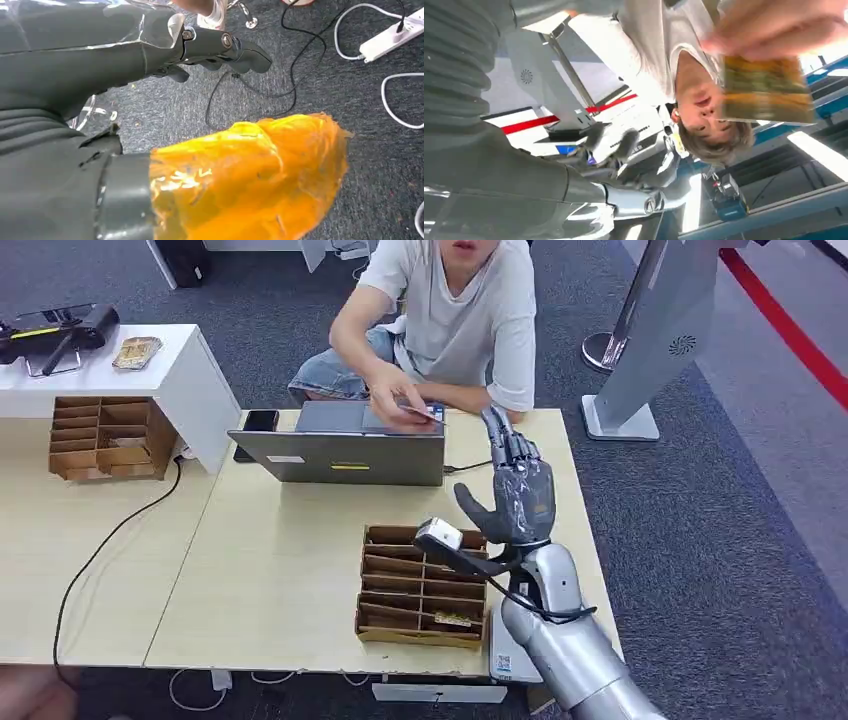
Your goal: Pass the card to the sensor for recognition and then transmit it.
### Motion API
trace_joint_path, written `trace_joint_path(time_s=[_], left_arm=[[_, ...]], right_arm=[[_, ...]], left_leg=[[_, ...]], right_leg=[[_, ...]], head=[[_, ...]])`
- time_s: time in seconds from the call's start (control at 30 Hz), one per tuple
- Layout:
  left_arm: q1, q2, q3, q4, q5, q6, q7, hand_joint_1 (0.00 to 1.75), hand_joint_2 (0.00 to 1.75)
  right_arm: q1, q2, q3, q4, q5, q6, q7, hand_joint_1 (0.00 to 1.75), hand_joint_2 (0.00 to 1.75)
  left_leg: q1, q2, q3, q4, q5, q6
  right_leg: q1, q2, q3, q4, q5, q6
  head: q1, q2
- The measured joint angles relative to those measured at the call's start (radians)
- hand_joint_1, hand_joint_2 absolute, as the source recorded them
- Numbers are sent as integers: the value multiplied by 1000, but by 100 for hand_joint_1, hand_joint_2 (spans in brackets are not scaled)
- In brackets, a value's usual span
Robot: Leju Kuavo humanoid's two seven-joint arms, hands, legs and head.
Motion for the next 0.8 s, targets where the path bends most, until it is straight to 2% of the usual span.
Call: trace_joint_path(time_s=[0.37, 0.5, 0.6, 0.8], left_arm=[[7, 2, 12, 0, 19, 4, -15, 0, 0], [16, 2, 23, 0, 26, 5, -25, 0, 0], [20, 3, 35, 0, 30, 6, -33, 0, 0], [28, 7, 56, 0, 40, 8, -45, 0, 0]], right_arm=[[93, -5, 23, -63, -9, -5, -24, 0, 175], [142, -13, 37, -115, -64, -1, -77, 0, 175], [180, -28, 64, -162, -142, 25, -130, 0, 175], [226, -70, 103, -230, -217, 113, -155, 0, 175]], left_leg=[[0, 0, 0, 0, 0, 0], [0, 0, -1, 0, 0, 0], [0, 0, -1, 0, 0, 0], [0, 0, -1, 0, 0, 0]], right_leg=[[0, 0, 0, 0, 0, 0], [0, 0, -1, 0, 0, 0], [0, 0, -1, 0, 0, 0], [0, 0, -1, 0, 0, 0]], head=[[0, 0], [0, 0], [0, 0], [0, 0]])
